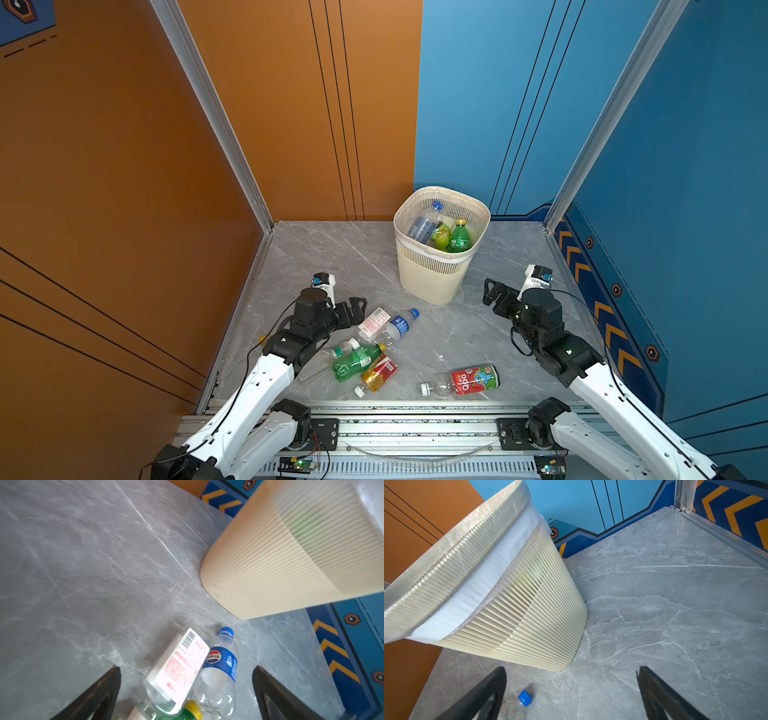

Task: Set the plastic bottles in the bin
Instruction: 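Reach the left gripper to the blue-capped Pepsi bottle and grasp it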

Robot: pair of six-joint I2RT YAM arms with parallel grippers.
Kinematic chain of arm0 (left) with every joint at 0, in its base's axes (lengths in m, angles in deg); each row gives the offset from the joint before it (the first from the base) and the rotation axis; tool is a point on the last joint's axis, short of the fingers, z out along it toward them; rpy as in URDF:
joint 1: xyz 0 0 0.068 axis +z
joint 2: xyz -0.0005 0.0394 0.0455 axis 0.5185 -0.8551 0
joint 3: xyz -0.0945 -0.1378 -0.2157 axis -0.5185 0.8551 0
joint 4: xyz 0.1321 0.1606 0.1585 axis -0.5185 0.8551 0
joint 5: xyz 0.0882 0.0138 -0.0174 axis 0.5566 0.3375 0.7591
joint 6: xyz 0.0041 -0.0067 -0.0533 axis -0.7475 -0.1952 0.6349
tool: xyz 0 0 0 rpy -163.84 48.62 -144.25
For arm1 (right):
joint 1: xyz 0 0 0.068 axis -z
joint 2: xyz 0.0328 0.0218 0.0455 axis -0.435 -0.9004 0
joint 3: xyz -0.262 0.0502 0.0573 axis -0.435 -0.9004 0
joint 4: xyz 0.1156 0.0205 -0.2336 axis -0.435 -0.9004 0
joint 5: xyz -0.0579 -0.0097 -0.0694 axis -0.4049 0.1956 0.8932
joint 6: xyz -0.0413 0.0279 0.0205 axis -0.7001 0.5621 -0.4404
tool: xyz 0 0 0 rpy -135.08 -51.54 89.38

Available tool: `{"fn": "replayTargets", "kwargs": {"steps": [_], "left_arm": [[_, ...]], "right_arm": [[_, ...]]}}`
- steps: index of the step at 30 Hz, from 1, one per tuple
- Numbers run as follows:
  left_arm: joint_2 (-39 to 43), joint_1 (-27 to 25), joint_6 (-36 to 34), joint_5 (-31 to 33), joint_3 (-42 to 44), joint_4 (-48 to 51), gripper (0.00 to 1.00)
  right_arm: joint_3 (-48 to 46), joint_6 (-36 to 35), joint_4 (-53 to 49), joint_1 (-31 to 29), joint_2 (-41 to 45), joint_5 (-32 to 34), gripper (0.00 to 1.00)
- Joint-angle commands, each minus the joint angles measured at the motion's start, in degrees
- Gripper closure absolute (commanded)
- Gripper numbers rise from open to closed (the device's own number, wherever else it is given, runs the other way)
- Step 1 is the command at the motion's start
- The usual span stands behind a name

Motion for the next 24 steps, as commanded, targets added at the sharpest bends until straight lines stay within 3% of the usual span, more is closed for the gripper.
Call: {"fn": "replayTargets", "kwargs": {"steps": [1, 8, 24], "left_arm": [[-4.11, -7.38, -5.72, 6.46, -5.29, 7.35, 0.02], [-16.03, -17.48, -9.42, 12.27, -12.41, 11.94, 0.05], [-33.62, -20.94, -9.72, 9.13, -21.18, 13.7, 0.09]], "right_arm": [[0.16, 0.98, -0.14, -0.11, -0.22, 0.38, 0.0], [-0.6, 1.23, -1.7, 0.68, 2.08, 0.46, 0.0], [-2.34, 1.73, -3.0, 2.86, 6.12, 0.11, 0.0]]}}
